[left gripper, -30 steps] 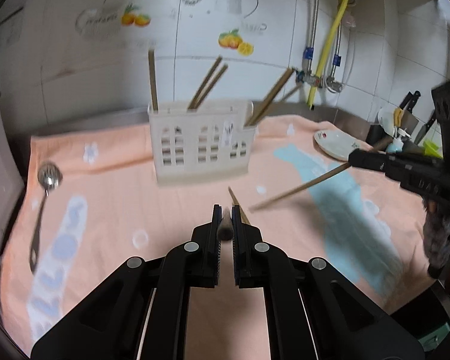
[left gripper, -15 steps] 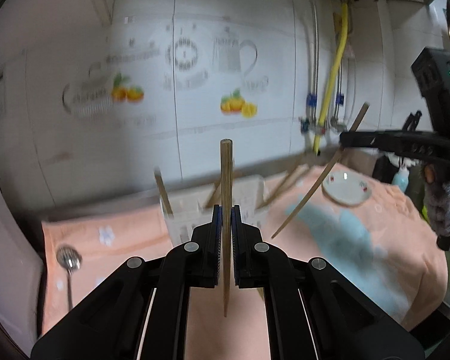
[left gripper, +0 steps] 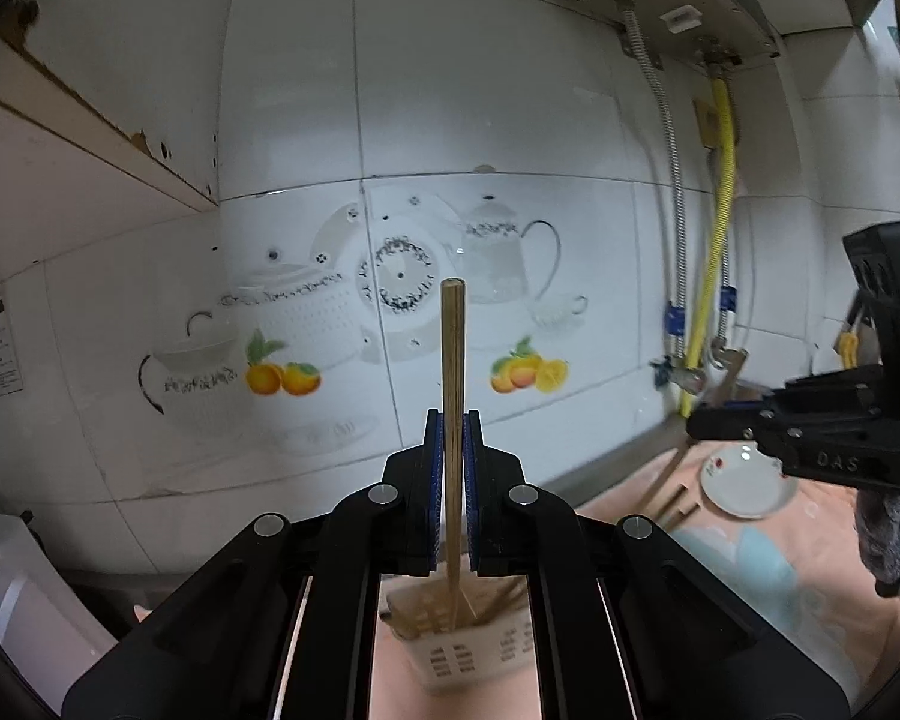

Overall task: Organize utensils
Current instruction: 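Lift both held chopsticks and carry them over the beige holder, then drop the chopsticks into the holder by opening both tools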

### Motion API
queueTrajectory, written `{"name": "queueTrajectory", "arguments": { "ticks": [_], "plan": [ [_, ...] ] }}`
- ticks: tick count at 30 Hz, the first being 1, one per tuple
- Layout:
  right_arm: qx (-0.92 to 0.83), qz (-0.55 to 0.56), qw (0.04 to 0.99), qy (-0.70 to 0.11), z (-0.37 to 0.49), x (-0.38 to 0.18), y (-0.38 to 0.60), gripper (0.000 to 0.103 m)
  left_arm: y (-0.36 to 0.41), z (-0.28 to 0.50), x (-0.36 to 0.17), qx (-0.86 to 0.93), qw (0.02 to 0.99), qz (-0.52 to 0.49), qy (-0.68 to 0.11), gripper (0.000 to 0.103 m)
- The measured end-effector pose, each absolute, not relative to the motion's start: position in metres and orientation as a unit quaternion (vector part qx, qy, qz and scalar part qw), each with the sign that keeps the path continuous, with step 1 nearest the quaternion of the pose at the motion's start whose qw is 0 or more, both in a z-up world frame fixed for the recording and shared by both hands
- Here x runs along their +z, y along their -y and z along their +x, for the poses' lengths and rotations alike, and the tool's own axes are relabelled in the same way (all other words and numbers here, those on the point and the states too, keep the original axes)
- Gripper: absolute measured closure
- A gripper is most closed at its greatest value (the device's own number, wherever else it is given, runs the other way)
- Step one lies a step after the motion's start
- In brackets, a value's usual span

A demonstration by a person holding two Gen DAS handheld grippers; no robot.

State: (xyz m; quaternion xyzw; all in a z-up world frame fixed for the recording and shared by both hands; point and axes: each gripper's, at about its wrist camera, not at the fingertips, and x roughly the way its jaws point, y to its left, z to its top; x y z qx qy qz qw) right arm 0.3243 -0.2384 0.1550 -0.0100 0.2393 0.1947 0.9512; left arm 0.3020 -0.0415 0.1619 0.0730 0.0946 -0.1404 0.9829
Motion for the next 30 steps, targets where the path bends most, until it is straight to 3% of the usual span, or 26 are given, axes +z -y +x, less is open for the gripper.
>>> {"name": "queueTrajectory", "arguments": {
  "ticks": [17,19,21,23,25,27,30],
  "plan": [
    [0.193,-0.022,0.935,-0.297,0.349,0.099,0.222,0.096,0.02,0.338,0.102,-0.133,0.978,0.033,-0.16,0.095],
    [0.193,-0.02,0.935,-0.298,0.348,0.097,0.222,0.095,0.019,0.335,0.102,-0.134,0.977,0.032,-0.16,0.084],
    [0.193,-0.015,0.935,-0.297,0.346,0.097,0.224,0.085,0.017,0.33,0.103,-0.133,0.979,0.027,-0.154,0.058],
    [0.188,-0.015,0.937,-0.294,0.343,0.097,0.225,0.081,0.016,0.324,0.103,-0.134,0.979,0.027,-0.151,0.058],
    [0.185,-0.015,0.939,-0.29,0.339,0.097,0.226,0.069,0.015,0.318,0.102,-0.134,0.979,0.029,-0.151,0.056],
    [0.183,-0.017,0.94,-0.286,0.333,0.098,0.228,0.067,0.015,0.311,0.101,-0.132,0.979,0.034,-0.15,0.048],
    [0.18,-0.024,0.943,-0.279,0.324,0.097,0.227,0.057,0.012,0.3,0.098,-0.13,0.98,0.035,-0.15,0.039]
  ]
}}
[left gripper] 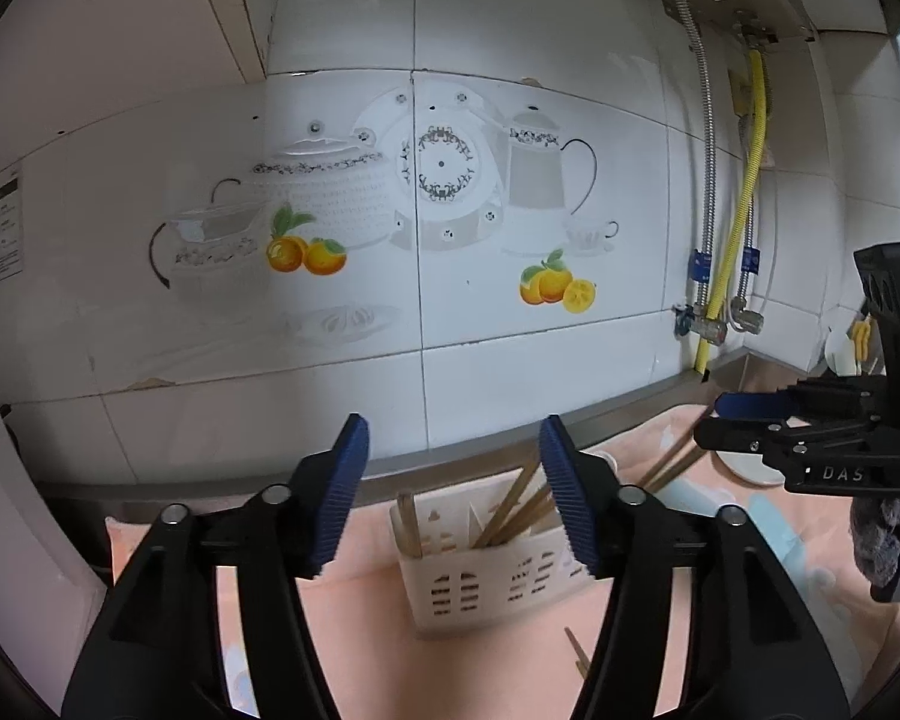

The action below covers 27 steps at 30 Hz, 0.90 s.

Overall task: Organize utensils
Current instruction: 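Drop the chopsticks into the holder by opening both tools, then withdraw both open tools and lower them to the last chopsticks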

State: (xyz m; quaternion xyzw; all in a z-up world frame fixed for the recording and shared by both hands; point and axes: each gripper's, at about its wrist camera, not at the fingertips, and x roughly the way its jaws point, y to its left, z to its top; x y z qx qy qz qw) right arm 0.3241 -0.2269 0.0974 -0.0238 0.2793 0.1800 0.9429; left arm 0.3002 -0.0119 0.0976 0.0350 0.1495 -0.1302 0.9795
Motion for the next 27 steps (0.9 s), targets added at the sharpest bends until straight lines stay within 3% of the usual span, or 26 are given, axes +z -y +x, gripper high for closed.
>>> {"name": "queueTrajectory", "arguments": {
  "ticks": [2,6,12,27],
  "plan": [
    [0.181,-0.028,0.944,-0.276,0.317,0.097,0.226,0.051,0.01,0.292,0.094,-0.129,0.98,0.035,-0.149,0.029],
    [0.179,-0.038,0.946,-0.268,0.303,0.093,0.223,0.037,0.006,0.279,0.086,-0.134,0.978,0.032,-0.157,0.022],
    [0.176,-0.049,0.947,-0.263,0.281,0.083,0.22,0.027,0.001,0.26,0.07,-0.136,0.976,0.025,-0.171,0.013],
    [0.167,-0.067,0.946,-0.268,0.228,0.042,0.21,0.013,-0.015,0.217,0.024,-0.125,0.969,-0.013,-0.212,0.005]
  ]
}}
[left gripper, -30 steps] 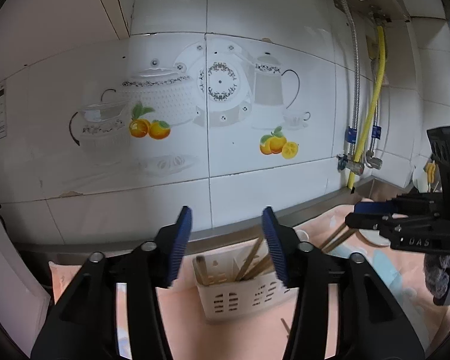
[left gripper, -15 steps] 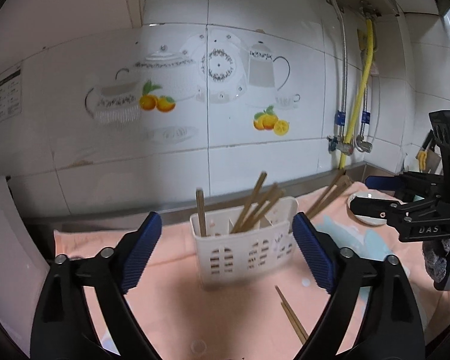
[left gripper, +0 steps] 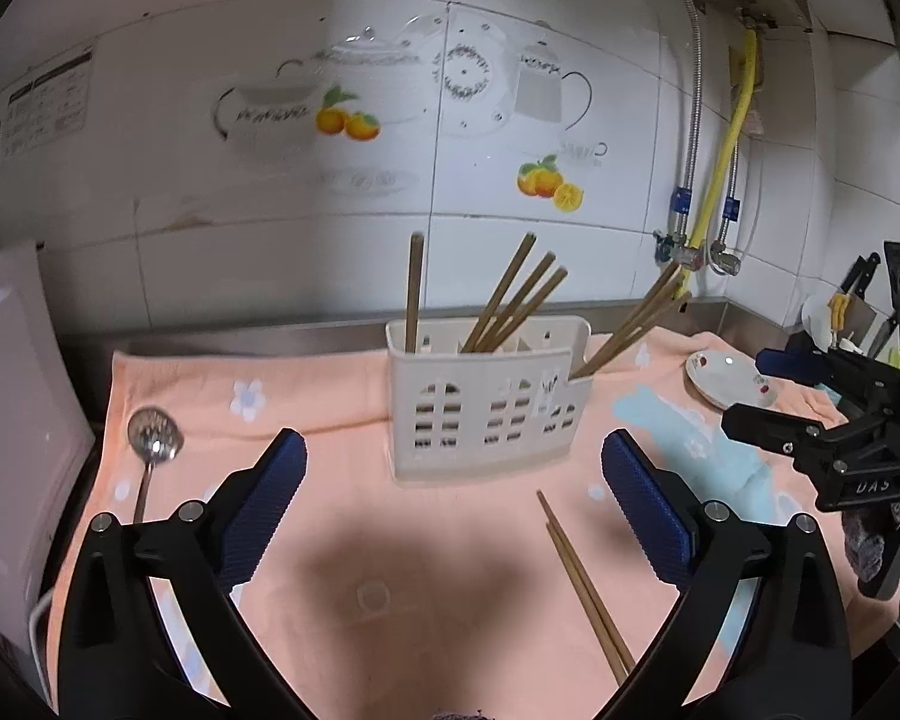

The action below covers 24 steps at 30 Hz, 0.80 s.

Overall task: Organize utensils
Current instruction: 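Withdraw both open tools and lower them to the last chopsticks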

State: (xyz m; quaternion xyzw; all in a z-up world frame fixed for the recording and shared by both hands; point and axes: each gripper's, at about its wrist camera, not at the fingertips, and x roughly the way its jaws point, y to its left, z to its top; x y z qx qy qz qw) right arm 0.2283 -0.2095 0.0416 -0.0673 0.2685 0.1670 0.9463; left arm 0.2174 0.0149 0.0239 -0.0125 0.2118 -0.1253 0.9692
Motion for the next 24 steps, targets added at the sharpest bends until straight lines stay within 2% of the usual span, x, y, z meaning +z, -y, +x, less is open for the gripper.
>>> {"name": "queueTrajectory", "arguments": {
  "ticks": [24],
  "plan": [
    [0.154,-0.046,0.937,-0.311,0.166,-0.021,0.217,0.009,-0.006,0.152,-0.035,-0.114,0.957,-0.022,-0.265,0.005]
  ]
}}
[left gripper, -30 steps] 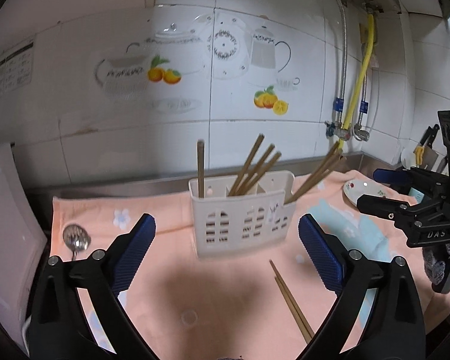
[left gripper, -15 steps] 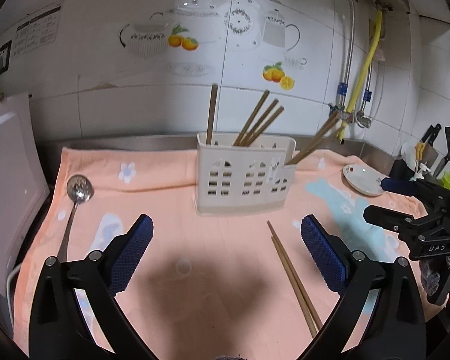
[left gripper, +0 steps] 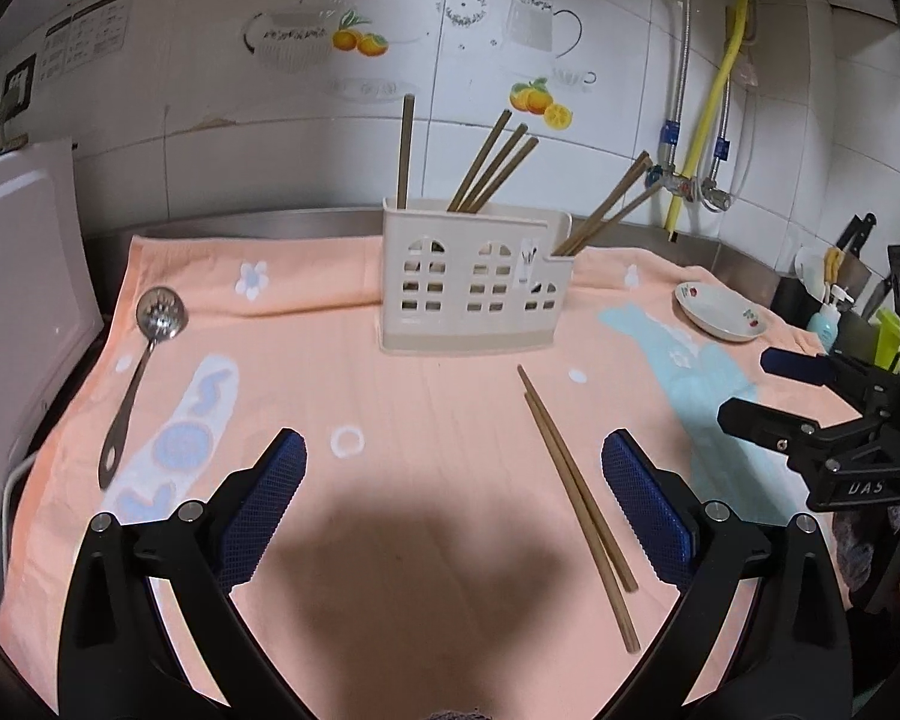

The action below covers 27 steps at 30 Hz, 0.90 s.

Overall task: Organize utensils
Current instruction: 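Withdraw both open tools and lower them to the last chopsticks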

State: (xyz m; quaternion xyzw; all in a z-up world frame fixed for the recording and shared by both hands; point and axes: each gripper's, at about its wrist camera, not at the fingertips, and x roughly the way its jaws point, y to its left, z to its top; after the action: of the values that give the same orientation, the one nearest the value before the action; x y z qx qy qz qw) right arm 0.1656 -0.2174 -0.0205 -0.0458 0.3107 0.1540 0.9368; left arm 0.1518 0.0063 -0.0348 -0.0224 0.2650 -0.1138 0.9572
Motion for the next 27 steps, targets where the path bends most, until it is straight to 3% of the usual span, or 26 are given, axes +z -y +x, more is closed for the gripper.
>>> {"name": "queueTrajectory", "arguments": {
  "ticks": [27],
  "plan": [
    [0.146,-0.044,0.915,-0.374,0.143,-0.085,0.193,0.009,-0.016,0.136,-0.054,-0.105,0.952,-0.033,-0.284,0.005]
  ]
}}
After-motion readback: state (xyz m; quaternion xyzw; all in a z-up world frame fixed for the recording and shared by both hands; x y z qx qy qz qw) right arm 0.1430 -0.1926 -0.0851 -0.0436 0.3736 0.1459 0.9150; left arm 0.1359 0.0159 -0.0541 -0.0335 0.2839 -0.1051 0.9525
